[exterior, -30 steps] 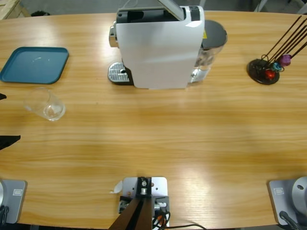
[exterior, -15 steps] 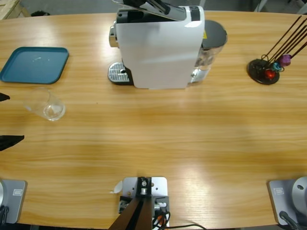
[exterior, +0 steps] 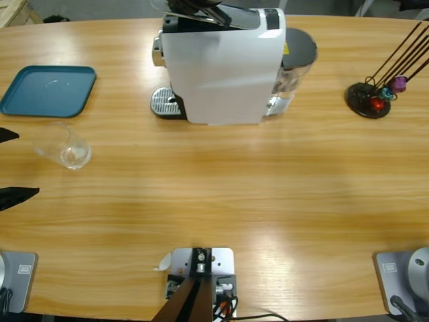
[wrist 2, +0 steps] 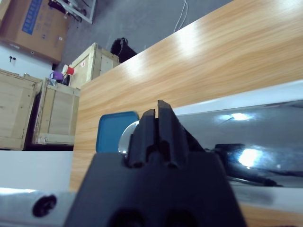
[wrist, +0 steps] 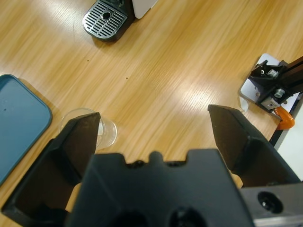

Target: Pour coffee

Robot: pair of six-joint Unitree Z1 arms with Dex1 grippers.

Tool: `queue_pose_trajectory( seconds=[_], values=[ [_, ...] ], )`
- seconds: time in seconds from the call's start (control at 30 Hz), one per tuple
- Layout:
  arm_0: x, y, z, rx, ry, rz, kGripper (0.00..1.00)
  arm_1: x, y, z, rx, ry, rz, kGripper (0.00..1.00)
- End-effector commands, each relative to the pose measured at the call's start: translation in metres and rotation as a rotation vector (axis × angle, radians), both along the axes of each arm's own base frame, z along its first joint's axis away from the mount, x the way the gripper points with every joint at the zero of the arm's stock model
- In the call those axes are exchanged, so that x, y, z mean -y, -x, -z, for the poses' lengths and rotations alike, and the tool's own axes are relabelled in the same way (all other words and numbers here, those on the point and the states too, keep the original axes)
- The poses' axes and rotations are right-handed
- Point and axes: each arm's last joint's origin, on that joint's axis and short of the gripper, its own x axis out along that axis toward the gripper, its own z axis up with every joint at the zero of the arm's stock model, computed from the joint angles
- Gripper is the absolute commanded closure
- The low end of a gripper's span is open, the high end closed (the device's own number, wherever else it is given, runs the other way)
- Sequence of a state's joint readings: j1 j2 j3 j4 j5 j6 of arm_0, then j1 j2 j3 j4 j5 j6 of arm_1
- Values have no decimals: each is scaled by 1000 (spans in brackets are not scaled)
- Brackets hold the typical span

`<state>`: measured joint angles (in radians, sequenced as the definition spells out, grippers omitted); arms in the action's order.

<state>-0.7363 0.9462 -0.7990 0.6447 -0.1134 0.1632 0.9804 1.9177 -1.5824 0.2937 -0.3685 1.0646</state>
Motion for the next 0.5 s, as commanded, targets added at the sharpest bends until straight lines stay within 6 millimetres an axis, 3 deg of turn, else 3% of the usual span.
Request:
queue_pose_trajectory(
  seconds=[0.03,0.5],
  values=[
    [5,-4,4,-33,-21,9,4,-26,7,141,-238,309,-100,1000],
    [6,-5,5,-36,-23,9,4,-24,6,165,-260,459,-117,1000]
  ],
)
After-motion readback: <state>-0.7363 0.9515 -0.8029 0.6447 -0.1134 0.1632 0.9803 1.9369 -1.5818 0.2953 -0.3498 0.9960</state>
